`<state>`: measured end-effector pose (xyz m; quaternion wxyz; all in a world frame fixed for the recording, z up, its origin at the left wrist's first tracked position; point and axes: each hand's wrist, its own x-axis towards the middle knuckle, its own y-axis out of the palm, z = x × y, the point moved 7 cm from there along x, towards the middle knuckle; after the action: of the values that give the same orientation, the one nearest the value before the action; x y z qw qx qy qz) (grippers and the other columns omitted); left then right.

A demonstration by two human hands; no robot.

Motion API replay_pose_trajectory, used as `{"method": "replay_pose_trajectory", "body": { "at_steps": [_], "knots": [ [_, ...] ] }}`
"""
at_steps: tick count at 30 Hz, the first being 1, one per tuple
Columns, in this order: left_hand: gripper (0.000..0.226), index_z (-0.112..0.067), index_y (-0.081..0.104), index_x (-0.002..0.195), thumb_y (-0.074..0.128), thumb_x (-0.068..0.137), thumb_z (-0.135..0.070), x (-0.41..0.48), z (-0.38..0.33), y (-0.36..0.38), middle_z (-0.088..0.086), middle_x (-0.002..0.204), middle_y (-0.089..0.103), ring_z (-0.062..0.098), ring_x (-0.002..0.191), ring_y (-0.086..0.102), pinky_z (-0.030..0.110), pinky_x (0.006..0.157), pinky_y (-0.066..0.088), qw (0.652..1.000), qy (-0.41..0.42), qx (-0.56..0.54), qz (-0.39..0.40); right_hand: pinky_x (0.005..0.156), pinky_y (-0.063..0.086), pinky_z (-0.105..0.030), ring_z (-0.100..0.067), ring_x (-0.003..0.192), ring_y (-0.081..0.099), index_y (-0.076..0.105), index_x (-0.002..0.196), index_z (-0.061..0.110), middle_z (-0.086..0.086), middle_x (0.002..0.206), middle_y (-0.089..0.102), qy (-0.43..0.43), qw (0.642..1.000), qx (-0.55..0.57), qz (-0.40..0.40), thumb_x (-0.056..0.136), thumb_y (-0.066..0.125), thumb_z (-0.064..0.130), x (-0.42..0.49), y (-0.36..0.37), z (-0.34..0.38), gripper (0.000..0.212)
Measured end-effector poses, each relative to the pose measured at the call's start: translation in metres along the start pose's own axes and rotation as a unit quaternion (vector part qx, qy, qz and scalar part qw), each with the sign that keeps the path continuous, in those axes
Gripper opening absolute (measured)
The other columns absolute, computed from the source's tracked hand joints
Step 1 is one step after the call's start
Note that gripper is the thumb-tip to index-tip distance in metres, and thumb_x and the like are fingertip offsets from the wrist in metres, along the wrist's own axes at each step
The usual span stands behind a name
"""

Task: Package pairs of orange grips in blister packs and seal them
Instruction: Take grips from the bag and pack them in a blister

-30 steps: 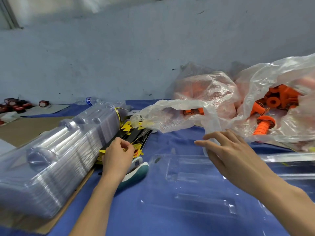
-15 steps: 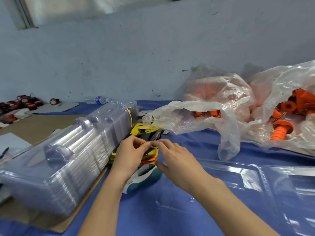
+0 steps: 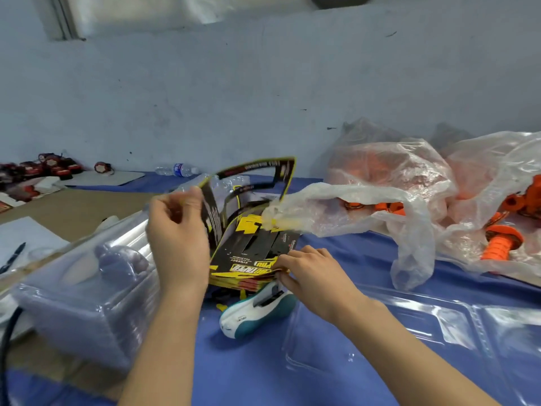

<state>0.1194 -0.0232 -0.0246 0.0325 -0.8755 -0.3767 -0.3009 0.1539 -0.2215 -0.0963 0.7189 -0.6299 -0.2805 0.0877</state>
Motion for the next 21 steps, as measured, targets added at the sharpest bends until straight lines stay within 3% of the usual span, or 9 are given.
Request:
{"method": "replay_pose_trajectory", "body": {
  "at_steps": [4, 7, 9, 11, 13, 14, 17, 19, 21],
  "knots": [
    [0.018, -0.034, 0.043, 0.086, 0.055, 0.099, -0.038, 0.01, -0.038, -0.039, -0.016, 0.084, 0.049, -0.014, 0.072, 0.05, 0.005, 0.07, 0.037, 0.985, 0.109, -0.017, -0.131, 0.093, 0.035, -0.034, -0.019, 0.112, 0.049, 0.056, 0.126, 0.035, 0.009, 0.124, 0.058, 0.008, 0.999, 0.008, 0.032, 0.101, 0.043, 0.039, 0.003, 0.001, 0.005, 0.029],
    [0.017, -0.034, 0.04, 0.089, 0.051, 0.101, -0.039, 0.009, -0.053, -0.046, -0.016, 0.081, 0.045, -0.009, 0.07, 0.046, 0.01, 0.068, 0.037, 0.981, 0.151, -0.014, -0.125, 0.107, 0.03, -0.036, -0.022, 0.129, 0.04, 0.044, 0.142, 0.031, 0.004, 0.14, 0.049, 0.011, 0.993, 0.05, 0.11, 0.097, 0.049, 0.045, 0.001, 0.007, 0.007, 0.048],
    [0.016, -0.034, 0.04, 0.091, 0.05, 0.102, -0.039, 0.006, -0.06, -0.041, -0.02, 0.08, 0.051, -0.008, 0.07, 0.047, 0.012, 0.066, 0.038, 0.982, 0.172, -0.016, -0.082, 0.112, 0.027, -0.031, -0.016, 0.139, 0.033, 0.033, 0.15, 0.027, 0.006, 0.152, 0.038, 0.027, 0.982, 0.153, 0.105, 0.095, 0.052, 0.048, -0.004, -0.004, 0.004, 0.062],
    [0.015, -0.035, 0.04, 0.092, 0.051, 0.102, -0.039, 0.002, -0.066, -0.031, -0.032, 0.08, 0.056, -0.008, 0.069, 0.05, 0.01, 0.065, 0.038, 0.982, 0.186, -0.025, -0.028, 0.106, 0.036, -0.02, -0.004, 0.134, 0.041, 0.028, 0.152, 0.026, 0.011, 0.151, 0.041, 0.101, 0.924, 0.367, 0.043, 0.093, 0.056, 0.051, -0.014, -0.027, -0.005, 0.07],
    [0.014, -0.035, 0.042, 0.092, 0.052, 0.101, -0.04, -0.002, -0.072, -0.02, -0.028, 0.073, 0.058, -0.004, 0.065, 0.05, 0.012, 0.06, 0.038, 0.982, 0.184, -0.045, 0.017, 0.103, 0.045, -0.024, 0.003, 0.118, 0.056, 0.033, 0.151, 0.027, 0.016, 0.134, 0.058, 0.159, 0.804, 0.571, -0.041, 0.089, 0.061, 0.049, -0.024, -0.048, -0.019, 0.072],
    [0.013, -0.036, 0.044, 0.092, 0.053, 0.1, -0.041, -0.004, -0.074, -0.016, -0.024, 0.069, 0.058, -0.002, 0.062, 0.049, 0.015, 0.057, 0.038, 0.982, 0.178, -0.058, 0.035, 0.103, 0.047, -0.029, 0.002, 0.113, 0.06, 0.036, 0.148, 0.029, 0.019, 0.124, 0.064, 0.174, 0.765, 0.615, -0.076, 0.087, 0.064, 0.048, -0.03, -0.057, -0.027, 0.07],
    [0.013, -0.037, 0.05, 0.092, 0.057, 0.097, -0.047, -0.013, -0.084, -0.003, -0.014, 0.063, 0.056, 0.005, 0.055, 0.045, 0.027, 0.05, 0.037, 0.979, 0.145, -0.113, 0.089, 0.096, 0.05, -0.028, 0.002, 0.107, 0.063, 0.041, 0.144, 0.035, 0.023, 0.113, 0.068, 0.188, 0.729, 0.645, -0.132, 0.081, 0.066, 0.055, -0.048, -0.078, -0.045, 0.071],
    [0.016, -0.037, 0.052, 0.092, 0.06, 0.094, -0.052, -0.022, -0.088, 0.011, -0.007, 0.062, 0.057, 0.009, 0.049, 0.047, 0.024, 0.047, 0.038, 0.967, 0.096, -0.178, 0.151, 0.093, 0.05, -0.028, -0.001, 0.112, 0.062, 0.049, 0.139, 0.036, 0.019, 0.122, 0.065, 0.204, 0.729, 0.639, -0.135, 0.069, 0.062, 0.068, -0.063, -0.081, -0.051, 0.079],
    [0.019, -0.035, 0.051, 0.092, 0.061, 0.092, -0.051, -0.031, -0.089, 0.024, -0.006, 0.058, 0.058, 0.007, 0.041, 0.049, 0.016, 0.044, 0.039, 0.957, 0.063, -0.209, 0.193, 0.087, 0.054, -0.031, -0.009, 0.106, 0.067, 0.066, 0.121, 0.036, 0.01, 0.121, 0.068, 0.193, 0.719, 0.659, -0.104, 0.069, 0.059, 0.068, -0.075, -0.078, -0.052, 0.061]
  ]
}}
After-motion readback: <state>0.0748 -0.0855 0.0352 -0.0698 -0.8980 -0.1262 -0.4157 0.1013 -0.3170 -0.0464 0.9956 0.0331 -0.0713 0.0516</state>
